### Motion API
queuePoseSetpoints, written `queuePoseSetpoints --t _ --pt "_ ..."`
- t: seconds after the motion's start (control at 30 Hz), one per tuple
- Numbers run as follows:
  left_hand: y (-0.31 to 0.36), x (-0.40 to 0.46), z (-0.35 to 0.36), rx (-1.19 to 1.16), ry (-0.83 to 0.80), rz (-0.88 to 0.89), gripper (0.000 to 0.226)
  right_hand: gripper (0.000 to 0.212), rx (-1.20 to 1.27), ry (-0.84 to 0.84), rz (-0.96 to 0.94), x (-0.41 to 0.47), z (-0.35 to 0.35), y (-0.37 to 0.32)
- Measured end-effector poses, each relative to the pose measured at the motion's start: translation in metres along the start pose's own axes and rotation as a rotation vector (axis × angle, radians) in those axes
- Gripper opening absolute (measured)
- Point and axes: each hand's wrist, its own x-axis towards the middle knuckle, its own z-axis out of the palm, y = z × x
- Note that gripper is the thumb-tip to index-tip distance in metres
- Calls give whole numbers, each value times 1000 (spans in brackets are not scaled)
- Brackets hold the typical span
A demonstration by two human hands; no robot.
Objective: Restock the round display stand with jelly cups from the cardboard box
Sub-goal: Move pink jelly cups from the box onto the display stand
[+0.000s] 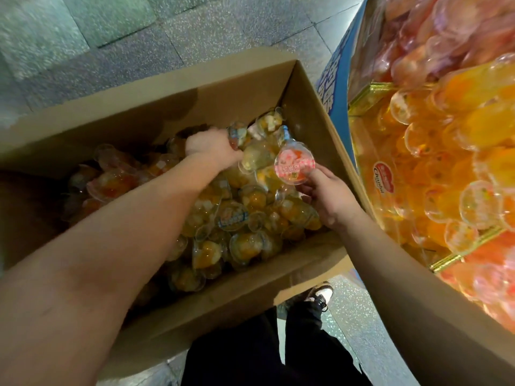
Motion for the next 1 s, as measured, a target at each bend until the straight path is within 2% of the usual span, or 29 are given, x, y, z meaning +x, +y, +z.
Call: queuePoseSetpoints --t 0.07,0.1,0.2,0.27,0.4,0.47,0.53,0.63,0.77,0.87,1.0 --pt "-3 -22 -8 -237 35 -27 59 42 45 -31 2 -13 -5 -4" --pt "-4 -35 -9 -432 5 -42 60 36 66 -46 1 -21 -8 -5" --pt "-1 -84 -14 -1217 -283 -70 64 31 154 -92 11 -51 -18 -8" --pt "8 -118 -15 -1585 -482 -7 60 29 214 -108 13 -74 -29 -6" --pt "48 -183 -20 -1931 -613 25 44 19 267 -118 52 -125 -68 4" --pt "74 -213 -26 -1984 -622 16 39 20 298 -116 62 -149 -93 12" --pt "105 -238 -36 -1937 -581 4 40 20 330 -99 59 -173 -122 20" --pt "153 -265 -47 -1771 -553 22 44 27 390 -62 31 -205 -166 33" --pt "218 -290 -51 -1524 -629 127 52 28 454 11 -18 -246 -224 47" --pt "273 -306 -46 -1384 -647 173 53 19 508 86 -35 -272 -264 61" --pt "330 -328 -30 -1435 -637 223 47 7 576 191 -45 -302 -309 85"
